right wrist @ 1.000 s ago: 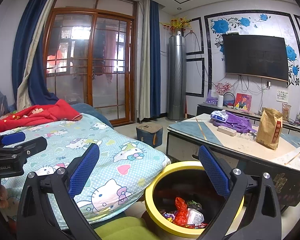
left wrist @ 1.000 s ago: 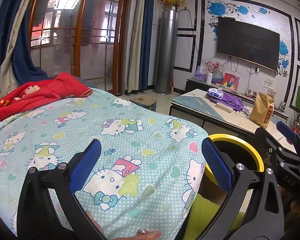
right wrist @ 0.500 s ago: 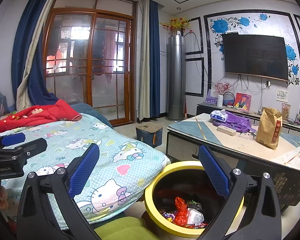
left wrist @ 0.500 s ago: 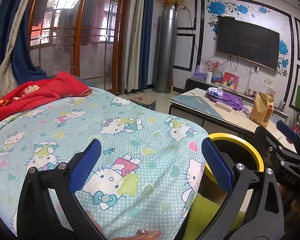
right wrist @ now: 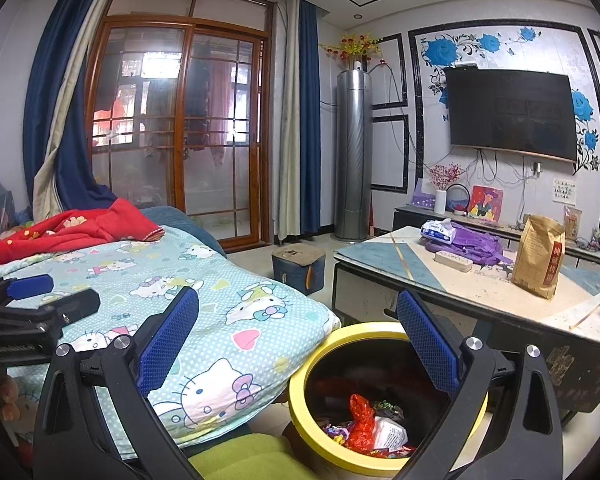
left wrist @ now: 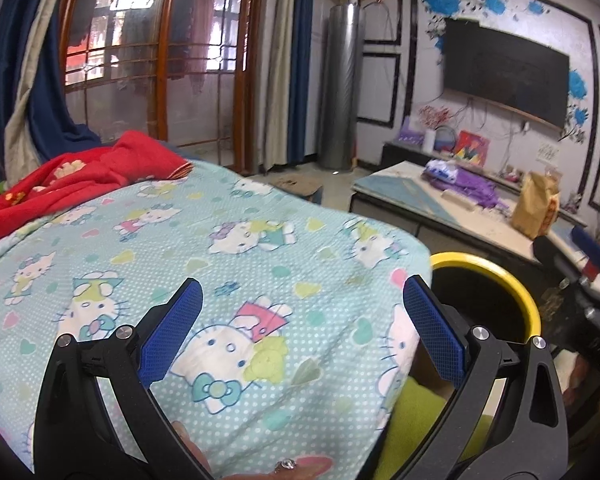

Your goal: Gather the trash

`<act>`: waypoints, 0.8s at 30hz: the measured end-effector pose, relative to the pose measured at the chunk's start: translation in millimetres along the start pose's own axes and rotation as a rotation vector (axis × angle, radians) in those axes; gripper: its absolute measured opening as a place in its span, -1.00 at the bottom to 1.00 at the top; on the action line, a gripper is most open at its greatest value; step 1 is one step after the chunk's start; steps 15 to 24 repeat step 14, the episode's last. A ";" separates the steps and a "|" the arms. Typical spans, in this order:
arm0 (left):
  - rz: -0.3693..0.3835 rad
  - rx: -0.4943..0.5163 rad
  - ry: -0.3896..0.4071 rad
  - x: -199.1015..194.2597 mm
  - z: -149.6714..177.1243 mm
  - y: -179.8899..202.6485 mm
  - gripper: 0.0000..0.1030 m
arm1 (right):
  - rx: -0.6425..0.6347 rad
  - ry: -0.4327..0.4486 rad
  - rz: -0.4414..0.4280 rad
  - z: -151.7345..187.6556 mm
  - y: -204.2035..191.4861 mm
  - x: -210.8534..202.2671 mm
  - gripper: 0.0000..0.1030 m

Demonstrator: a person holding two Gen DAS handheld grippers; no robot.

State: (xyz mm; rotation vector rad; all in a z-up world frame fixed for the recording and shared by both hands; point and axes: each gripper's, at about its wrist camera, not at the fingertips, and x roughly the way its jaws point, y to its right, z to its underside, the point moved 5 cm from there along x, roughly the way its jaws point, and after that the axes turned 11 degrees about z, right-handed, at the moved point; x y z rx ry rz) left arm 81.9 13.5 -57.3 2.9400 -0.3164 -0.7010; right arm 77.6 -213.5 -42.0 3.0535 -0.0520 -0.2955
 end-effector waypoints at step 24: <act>-0.685 -0.438 -0.108 -121.6 22.5 -275.3 0.79 | -0.267 -0.413 -0.708 -9.0 -295.9 16.9 0.88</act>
